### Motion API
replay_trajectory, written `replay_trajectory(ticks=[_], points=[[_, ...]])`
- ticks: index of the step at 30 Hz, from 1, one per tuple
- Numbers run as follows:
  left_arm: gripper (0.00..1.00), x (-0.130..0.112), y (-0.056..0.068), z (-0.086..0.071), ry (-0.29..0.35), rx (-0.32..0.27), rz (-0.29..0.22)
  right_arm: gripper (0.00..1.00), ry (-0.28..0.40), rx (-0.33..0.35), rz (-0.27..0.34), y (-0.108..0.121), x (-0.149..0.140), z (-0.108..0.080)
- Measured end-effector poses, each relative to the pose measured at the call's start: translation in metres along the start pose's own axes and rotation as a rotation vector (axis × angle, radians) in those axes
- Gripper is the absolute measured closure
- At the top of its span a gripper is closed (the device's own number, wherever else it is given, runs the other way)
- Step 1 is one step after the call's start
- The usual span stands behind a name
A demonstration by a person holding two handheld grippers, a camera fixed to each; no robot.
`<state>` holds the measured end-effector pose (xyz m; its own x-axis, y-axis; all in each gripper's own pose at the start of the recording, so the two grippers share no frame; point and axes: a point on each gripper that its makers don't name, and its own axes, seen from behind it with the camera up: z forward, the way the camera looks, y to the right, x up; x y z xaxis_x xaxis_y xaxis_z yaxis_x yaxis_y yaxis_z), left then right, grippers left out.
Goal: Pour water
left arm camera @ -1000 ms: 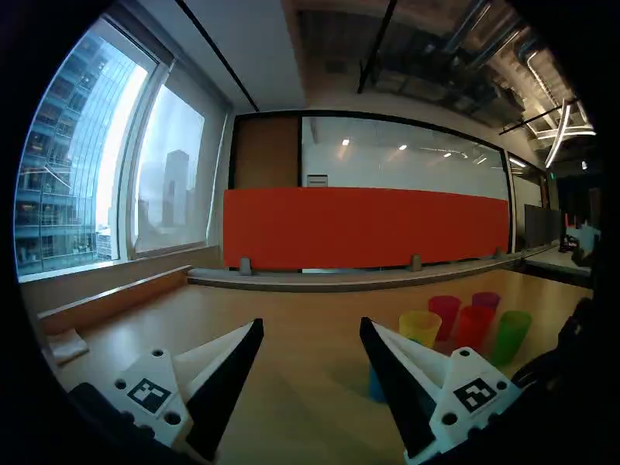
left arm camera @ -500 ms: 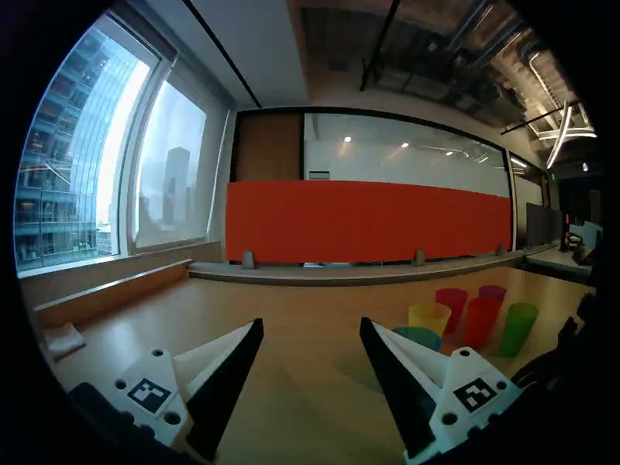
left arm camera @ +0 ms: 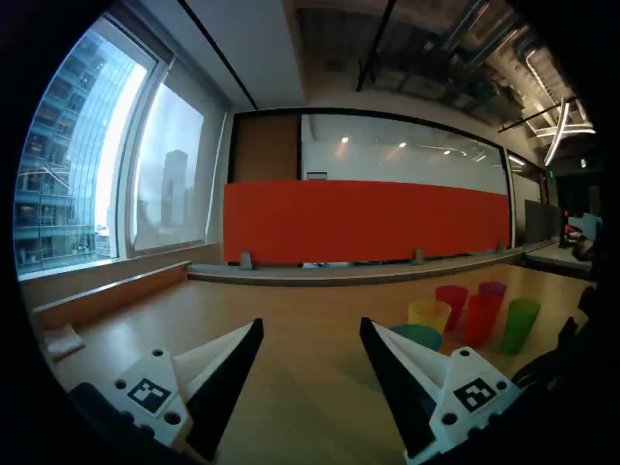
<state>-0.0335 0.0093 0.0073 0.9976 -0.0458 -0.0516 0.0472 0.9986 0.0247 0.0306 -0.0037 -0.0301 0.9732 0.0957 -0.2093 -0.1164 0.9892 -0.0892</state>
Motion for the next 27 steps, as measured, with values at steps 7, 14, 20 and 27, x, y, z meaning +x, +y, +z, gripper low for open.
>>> replay_trajectory(ticks=[7, 14, 20, 27], points=[[0.08, 0.0, 0.001, -0.001, 0.0, -0.002, 0.002, 0.01, -0.002, -0.003, 0.0, 0.003, -0.002, -0.001], [0.08, -0.001, 0.001, -0.002, 0.0, -0.005, 0.003, 0.01, -0.003, -0.008, 0.003, 0.009, -0.004, -0.002], [0.07, 0.0, 0.001, -0.002, 0.0, -0.005, 0.004, 0.01, -0.019, -0.006, -0.019, 0.009, -0.012, 0.0], [0.08, -0.001, 0.002, -0.002, 0.001, -0.005, 0.004, 0.01, -0.036, 0.019, -0.053, 0.002, -0.026, 0.006]])
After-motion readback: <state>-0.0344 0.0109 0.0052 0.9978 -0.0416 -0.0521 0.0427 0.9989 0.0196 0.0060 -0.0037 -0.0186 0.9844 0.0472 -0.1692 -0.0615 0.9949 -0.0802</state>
